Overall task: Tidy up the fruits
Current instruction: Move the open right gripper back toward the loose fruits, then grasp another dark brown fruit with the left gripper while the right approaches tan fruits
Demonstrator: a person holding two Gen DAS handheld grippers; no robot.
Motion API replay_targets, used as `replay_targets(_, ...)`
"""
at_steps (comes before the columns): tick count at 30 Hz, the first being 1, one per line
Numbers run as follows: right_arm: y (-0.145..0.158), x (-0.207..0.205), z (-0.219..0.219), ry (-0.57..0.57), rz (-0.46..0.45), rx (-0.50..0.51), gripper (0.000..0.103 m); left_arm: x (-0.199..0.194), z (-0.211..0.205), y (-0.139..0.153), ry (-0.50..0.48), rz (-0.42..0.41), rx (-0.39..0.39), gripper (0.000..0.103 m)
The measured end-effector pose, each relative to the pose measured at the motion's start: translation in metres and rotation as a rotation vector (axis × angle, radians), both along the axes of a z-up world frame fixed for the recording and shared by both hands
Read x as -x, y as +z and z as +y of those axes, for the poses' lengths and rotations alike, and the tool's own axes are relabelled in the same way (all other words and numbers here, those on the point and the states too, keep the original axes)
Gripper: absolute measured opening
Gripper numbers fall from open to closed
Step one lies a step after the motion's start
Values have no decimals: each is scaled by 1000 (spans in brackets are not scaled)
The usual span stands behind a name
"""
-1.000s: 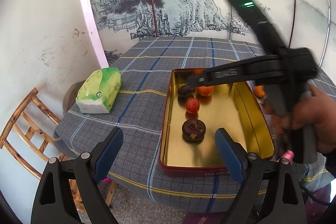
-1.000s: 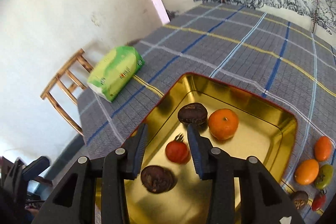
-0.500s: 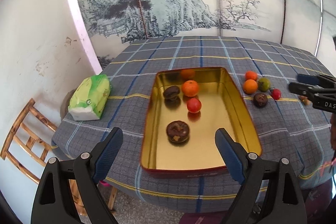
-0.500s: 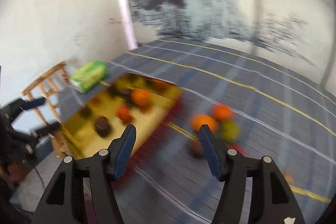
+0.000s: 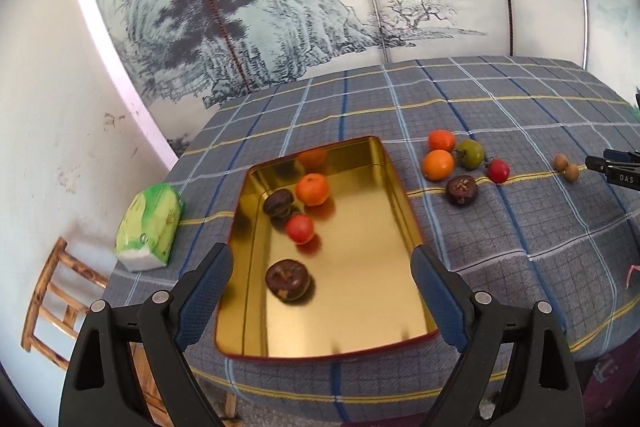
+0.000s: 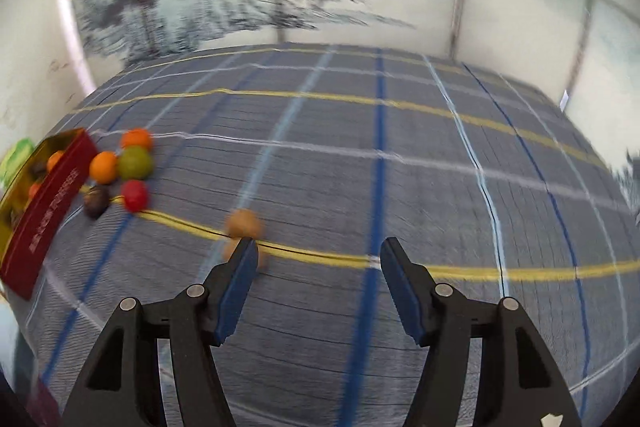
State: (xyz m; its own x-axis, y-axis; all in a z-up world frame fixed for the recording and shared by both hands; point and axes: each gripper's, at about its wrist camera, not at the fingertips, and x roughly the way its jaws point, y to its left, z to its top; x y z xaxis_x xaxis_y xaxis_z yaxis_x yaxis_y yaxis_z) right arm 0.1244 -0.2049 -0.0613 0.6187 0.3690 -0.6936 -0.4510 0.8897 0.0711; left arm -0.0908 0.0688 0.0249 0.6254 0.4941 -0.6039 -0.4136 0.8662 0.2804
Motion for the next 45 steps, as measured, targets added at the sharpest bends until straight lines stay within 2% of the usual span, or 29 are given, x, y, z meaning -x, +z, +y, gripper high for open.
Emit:
replay_targets(6,-9,-7,-10,-8,22,-30,63,-26,-15,-2,-43,37,-3,91)
replay_targets(18,-9,-7,-17,14,38,-101,70,-99,-35,-8,-290,154,102,91)
replay_targets(23,-8,-6,-19,31,43,-130,71,-131,-37,-13,-350,211,193,88)
replay_targets(25,-8,-8,-20,33,49,-142,72,-142,-38,-17,-349,224,213,84)
replay_targets(27,-8,-9,-22,36,56,-160,72,-157,-35,-23,-326,245,238,71)
replay_targets(30,-9,-9,-23,39,61,-177,72,-174,-27,-33,-297,274,304,60)
replay_targets(37,-8,-10,-26,53,71,-212,74,-198,-17,-54,-249,319,336,60)
replay_targets(40,-8,-11,-27,55,80,-226,74,-204,-17,-63,-235,334,309,59)
replay_targets(43,-9,-12,-27,56,90,-236,75,-209,-14,-73,-223,357,344,50)
replay_targets(45,-9,-13,-28,57,94,-242,75,-213,-11,-78,-221,375,385,40)
